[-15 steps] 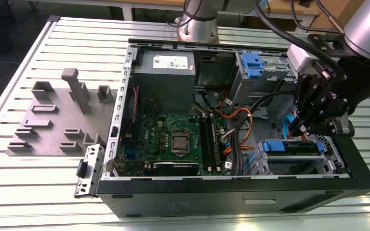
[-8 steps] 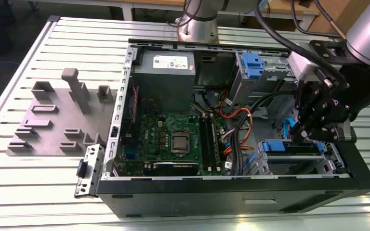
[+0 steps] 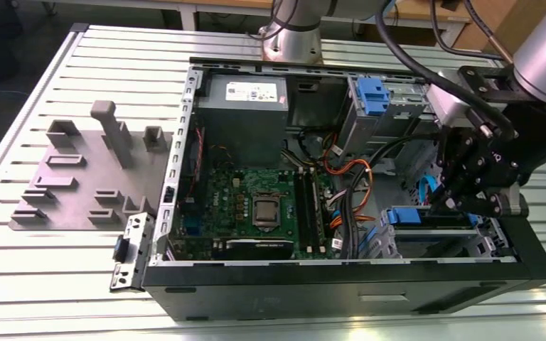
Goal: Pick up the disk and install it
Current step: 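Insert the second disk wire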
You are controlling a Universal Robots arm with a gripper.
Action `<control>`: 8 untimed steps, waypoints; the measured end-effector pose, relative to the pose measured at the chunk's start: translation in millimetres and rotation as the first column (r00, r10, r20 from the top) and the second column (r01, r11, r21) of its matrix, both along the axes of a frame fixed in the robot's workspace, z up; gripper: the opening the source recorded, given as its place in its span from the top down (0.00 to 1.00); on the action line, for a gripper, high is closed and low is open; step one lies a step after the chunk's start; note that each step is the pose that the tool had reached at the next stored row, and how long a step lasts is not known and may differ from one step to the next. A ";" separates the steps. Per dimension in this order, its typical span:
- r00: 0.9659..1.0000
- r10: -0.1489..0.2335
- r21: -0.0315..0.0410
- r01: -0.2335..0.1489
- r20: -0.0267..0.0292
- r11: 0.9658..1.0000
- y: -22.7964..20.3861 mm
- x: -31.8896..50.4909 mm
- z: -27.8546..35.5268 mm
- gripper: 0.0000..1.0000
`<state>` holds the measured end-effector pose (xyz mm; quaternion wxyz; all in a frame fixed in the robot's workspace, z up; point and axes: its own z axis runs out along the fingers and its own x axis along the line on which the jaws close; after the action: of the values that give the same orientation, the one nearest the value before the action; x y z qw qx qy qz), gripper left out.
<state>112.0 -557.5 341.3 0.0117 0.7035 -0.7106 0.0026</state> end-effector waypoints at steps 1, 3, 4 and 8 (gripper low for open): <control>1.000 0.000 0.002 0.000 0.001 1.000 -0.3 -0.2 -0.1 0.84; 1.000 0.000 0.005 0.000 0.003 1.000 -0.9 -0.7 -0.1 0.84; 1.000 0.000 0.010 0.000 0.004 1.000 -1.2 -0.8 -0.3 0.84; 1.000 0.000 0.021 0.000 0.008 1.000 -2.4 -1.3 -0.7 0.84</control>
<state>110.7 -559.9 340.6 0.0018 0.7037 -0.7105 -0.0021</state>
